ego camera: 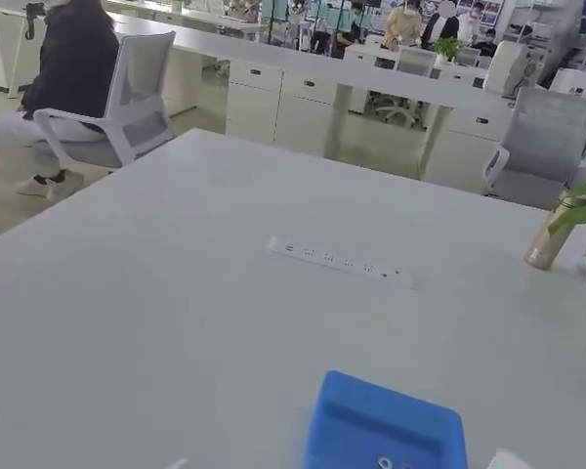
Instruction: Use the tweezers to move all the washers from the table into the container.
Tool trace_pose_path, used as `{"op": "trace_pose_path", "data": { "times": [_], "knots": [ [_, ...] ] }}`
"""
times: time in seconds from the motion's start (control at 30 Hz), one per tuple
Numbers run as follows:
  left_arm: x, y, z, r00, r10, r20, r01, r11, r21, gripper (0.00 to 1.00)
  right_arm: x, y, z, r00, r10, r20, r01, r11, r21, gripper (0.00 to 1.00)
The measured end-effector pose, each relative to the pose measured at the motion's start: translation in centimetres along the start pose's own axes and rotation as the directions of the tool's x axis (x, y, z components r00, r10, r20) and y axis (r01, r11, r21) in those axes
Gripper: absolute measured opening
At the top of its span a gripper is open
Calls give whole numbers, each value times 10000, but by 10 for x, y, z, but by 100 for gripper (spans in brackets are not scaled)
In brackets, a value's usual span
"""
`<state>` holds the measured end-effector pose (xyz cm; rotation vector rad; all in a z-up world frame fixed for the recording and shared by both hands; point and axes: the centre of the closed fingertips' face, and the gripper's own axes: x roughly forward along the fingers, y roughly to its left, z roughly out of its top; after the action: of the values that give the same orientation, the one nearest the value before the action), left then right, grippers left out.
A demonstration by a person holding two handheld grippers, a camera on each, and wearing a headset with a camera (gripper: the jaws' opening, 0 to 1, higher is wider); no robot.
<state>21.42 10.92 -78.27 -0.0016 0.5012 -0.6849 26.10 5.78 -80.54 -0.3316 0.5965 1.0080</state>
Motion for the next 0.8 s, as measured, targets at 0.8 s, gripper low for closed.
{"op": "trace_pose_path", "data": {
  "times": [0.8],
  "knots": [
    [-2, 0, 1, 10000, 42, -5, -42, 10000, 60, 58, 11, -6, 1, 9999, -74, -82, 71, 9995, -294, 1]
  ]
}}
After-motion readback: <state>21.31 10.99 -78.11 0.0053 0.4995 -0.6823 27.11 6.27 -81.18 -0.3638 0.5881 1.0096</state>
